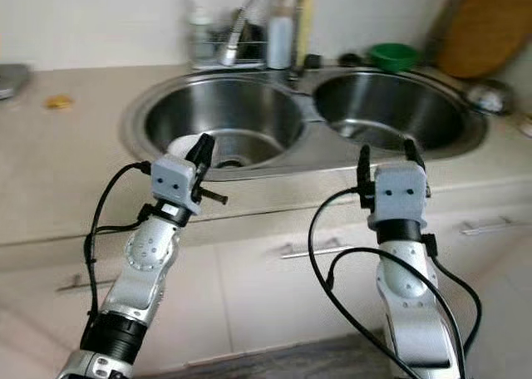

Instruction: Kitchen organization

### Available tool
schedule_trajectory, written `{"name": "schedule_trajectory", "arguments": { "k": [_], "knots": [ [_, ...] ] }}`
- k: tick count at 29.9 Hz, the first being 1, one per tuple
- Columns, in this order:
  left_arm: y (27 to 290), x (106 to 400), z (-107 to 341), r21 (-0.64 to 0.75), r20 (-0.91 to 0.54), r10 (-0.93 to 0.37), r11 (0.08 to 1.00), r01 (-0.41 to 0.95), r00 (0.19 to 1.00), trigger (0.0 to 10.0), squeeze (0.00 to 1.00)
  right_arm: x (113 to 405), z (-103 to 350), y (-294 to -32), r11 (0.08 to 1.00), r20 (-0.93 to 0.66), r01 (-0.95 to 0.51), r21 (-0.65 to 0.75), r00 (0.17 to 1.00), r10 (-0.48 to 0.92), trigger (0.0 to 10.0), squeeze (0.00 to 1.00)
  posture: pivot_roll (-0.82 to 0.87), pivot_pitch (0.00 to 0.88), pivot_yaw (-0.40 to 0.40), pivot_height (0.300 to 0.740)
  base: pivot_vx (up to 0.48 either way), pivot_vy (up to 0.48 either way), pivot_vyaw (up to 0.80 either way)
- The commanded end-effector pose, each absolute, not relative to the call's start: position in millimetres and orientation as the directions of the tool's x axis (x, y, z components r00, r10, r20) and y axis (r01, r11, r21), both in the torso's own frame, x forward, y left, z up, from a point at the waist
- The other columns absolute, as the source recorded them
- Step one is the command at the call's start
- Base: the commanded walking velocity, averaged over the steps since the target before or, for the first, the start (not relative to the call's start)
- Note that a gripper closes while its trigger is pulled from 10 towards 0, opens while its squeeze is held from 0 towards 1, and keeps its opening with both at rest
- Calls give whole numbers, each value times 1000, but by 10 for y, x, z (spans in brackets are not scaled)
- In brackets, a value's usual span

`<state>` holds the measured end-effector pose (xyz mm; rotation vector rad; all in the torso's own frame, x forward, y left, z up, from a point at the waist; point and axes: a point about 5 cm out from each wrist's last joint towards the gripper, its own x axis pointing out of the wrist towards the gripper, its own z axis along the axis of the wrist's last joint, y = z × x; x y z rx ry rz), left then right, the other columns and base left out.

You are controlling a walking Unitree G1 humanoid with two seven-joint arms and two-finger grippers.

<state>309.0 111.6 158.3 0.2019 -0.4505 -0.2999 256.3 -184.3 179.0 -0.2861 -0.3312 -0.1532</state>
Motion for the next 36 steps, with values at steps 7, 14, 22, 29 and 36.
{"name": "schedule_trajectory", "arguments": {
  "k": [7,14,22,29,36],
  "knots": [
    [1058,3081,1631,278,416,-361,924,261,835,10000,0,2457,1749,-1858,942,331,206,-266,937,-111,10000,0,74,0,-37,740,0,-458,-800],
    [1057,3091,1657,270,431,-355,928,256,830,10000,0,2453,1753,-1843,946,346,206,-251,932,-111,10000,0,76,0,-38,740,0,-204,-800],
    [1053,3080,1687,272,451,-362,926,261,816,10000,0,2434,1745,-1815,948,352,196,-252,931,-99,10000,0,73,0,-39,740,0,0,-800],
    [1034,3076,1653,271,434,-377,921,280,819,10000,0,2405,1718,-1817,947,342,194,-255,934,-100,10000,0,67,0,-32,740,0,0,-800],
    [1035,3078,1620,259,415,-385,918,299,825,10000,0,2392,1680,-1815,947,325,198,-251,939,-110,10000,0,66,0,-28,740,0,0,-800]
  ]
}}
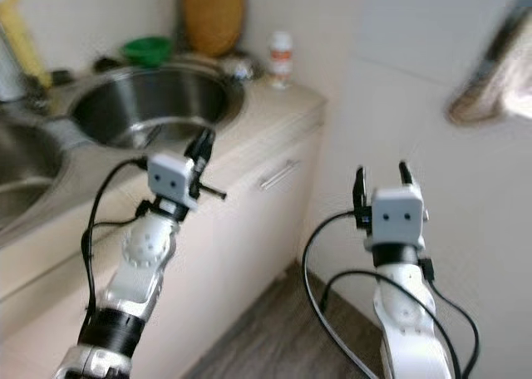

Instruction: Kitchen organization

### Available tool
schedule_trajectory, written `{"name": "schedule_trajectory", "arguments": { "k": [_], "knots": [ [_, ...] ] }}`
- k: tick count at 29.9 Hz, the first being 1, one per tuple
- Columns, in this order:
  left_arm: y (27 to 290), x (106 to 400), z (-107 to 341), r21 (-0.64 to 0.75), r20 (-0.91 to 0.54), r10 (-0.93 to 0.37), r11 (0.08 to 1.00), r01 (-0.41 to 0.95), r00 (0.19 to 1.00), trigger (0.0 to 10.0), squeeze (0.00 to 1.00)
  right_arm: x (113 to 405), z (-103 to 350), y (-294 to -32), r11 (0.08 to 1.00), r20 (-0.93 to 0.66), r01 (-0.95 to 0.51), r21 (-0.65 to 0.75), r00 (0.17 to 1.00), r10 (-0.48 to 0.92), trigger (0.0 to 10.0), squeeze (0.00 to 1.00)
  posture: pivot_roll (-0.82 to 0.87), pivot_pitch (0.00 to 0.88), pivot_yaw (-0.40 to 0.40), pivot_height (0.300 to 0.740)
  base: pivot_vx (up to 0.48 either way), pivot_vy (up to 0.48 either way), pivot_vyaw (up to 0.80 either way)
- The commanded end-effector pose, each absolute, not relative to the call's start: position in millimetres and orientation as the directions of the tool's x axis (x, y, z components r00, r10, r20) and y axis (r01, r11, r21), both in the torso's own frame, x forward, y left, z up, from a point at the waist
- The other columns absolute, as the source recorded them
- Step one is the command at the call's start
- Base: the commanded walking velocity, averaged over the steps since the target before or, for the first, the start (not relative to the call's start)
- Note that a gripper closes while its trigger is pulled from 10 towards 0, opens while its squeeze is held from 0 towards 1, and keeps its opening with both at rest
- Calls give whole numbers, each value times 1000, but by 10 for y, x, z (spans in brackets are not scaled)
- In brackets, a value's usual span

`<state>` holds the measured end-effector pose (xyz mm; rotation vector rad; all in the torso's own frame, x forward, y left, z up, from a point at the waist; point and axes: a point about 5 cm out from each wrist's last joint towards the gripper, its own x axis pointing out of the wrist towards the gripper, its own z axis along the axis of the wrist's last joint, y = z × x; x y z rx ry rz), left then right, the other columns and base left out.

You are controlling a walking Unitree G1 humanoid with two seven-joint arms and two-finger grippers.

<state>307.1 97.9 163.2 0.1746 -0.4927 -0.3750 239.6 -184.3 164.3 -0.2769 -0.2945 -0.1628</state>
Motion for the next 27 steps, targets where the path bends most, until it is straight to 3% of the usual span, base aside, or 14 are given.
{"name": "schedule_trajectory", "arguments": {
  "k": [1,11,27],
  "knots": [
    [1014,3074,1602,264,404,-398,913,312,823,10000,0,2390,1663,-1827,946,316,202,-253,942,-117,10000,0,66,0,-28,740,0,0,-800],
    [919,3033,1436,257,313,-476,875,410,822,10000,0,2334,1435,-2028,890,189,287,-354,954,-233,10000,0,55,0,-25,740,0,0,-800],
    [898,3025,1370,261,265,-508,856,446,820,10000,0,2291,1227,-2228,794,77,366,-485,923,-378,10000,0,54,0,-22,740,0,0,-800]
  ]
}}
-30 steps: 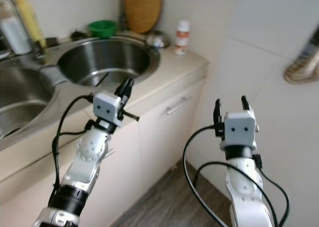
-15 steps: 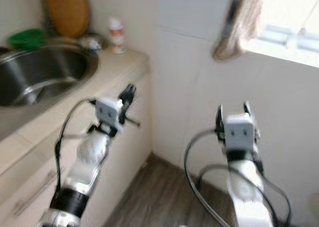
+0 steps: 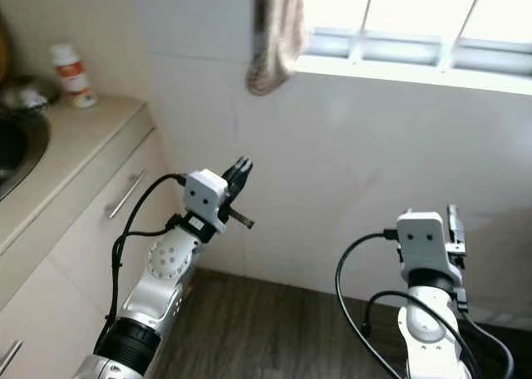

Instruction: Kitchen organization

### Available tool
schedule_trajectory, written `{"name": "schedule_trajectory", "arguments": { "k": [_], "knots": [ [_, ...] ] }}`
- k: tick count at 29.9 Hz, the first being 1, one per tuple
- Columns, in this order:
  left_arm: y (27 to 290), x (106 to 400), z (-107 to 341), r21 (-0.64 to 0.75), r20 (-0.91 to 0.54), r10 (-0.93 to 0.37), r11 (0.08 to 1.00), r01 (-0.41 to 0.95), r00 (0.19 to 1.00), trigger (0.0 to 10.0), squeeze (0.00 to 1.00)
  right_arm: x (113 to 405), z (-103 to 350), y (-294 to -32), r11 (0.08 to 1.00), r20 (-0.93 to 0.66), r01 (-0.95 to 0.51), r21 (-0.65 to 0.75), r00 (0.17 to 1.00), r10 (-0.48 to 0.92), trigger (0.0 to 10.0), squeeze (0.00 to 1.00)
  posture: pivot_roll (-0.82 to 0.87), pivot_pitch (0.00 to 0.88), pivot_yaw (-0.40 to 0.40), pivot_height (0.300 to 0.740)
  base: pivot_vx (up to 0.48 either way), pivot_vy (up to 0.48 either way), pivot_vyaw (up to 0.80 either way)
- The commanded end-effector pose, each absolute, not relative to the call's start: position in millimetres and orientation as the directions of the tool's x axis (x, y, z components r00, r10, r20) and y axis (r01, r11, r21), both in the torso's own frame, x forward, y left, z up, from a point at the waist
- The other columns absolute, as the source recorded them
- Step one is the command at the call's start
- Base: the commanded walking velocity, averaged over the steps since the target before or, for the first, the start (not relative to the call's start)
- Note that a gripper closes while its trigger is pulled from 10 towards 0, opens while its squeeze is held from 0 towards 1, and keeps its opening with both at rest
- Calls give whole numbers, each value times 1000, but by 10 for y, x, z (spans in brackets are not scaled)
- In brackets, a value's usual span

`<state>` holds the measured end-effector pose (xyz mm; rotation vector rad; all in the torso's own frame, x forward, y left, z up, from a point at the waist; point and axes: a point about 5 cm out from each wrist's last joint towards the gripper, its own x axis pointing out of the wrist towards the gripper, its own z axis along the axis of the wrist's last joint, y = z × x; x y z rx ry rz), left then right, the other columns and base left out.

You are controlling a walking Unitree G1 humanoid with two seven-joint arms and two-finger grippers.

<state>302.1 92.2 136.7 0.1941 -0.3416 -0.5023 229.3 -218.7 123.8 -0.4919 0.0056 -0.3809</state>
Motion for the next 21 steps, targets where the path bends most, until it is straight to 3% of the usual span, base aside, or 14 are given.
{"name": "schedule_trajectory", "arguments": {
  "k": [1,10,13,21],
  "knots": [
    [897,3025,1366,262,262,-510,855,448,819,10000,0,2292,1217,-2227,792,74,365,-489,922,-380,10000,0,54,0,-22,740,0,0,-788],
    [897,3026,1363,265,251,-514,851,453,820,10000,0,2295,1165,-2216,783,40,346,-516,923,-382,10000,0,54,0,-22,740,0,0,-784],
    [890,3026,1356,260,246,-516,850,457,820,10000,0,2311,1169,-2172,789,42,307,-532,940,-338,10000,0,49,0,-21,740,0,-417,-775],
    [876,3025,1350,253,241,-515,852,459,822,10000,0,2356,1190,-2119,779,54,265,-568,957,-286,10000,0,49,0,-25,740,0,-480,0]
  ]
}}
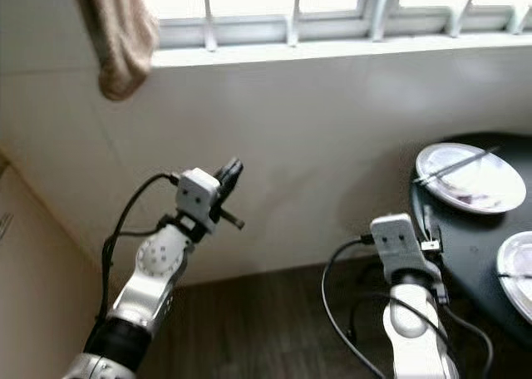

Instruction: Kitchen organization

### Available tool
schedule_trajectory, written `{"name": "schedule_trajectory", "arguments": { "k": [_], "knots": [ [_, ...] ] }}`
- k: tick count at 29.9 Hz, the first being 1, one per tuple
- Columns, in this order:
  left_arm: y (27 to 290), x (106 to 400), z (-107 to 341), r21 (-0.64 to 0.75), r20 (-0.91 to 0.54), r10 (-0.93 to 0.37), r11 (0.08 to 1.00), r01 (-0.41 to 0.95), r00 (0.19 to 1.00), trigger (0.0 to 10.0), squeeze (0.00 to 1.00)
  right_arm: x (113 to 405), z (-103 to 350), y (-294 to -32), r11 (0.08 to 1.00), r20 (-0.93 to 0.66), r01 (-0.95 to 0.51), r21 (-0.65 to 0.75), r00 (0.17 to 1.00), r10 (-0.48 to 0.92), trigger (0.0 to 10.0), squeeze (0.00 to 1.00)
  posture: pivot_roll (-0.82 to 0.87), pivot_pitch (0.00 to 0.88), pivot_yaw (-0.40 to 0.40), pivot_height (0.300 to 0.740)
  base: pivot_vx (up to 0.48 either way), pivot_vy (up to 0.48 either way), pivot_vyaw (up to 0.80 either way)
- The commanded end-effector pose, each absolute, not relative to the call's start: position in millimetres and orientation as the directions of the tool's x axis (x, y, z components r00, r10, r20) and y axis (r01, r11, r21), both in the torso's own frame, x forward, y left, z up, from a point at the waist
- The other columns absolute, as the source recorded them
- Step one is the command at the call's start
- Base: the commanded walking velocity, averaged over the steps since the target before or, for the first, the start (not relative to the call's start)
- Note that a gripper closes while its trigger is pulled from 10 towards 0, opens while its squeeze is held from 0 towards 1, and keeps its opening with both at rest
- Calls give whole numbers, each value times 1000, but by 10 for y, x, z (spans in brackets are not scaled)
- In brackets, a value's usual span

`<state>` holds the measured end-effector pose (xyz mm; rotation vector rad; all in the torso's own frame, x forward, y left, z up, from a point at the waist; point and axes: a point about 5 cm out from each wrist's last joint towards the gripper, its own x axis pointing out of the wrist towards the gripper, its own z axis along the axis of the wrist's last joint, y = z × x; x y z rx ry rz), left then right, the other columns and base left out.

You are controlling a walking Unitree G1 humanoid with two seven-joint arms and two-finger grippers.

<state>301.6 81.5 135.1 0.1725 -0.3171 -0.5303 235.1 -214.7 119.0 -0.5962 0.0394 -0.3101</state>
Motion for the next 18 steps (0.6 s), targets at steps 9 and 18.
{"name": "schedule_trajectory", "arguments": {
  "k": [9,18],
  "knots": [
    [887,3029,1344,222,243,-496,865,450,833,10000,0,2371,1131,-2063,787,-1,176,-591,976,-220,10000,0,44,0,-32,740,0,-107,0],
    [877,3023,1341,218,242,-499,863,455,832,10000,0,2328,920,-2117,753,-180,67,-654,954,-241,10000,0,41,0,-33,740,0,0,0]
  ]
}}
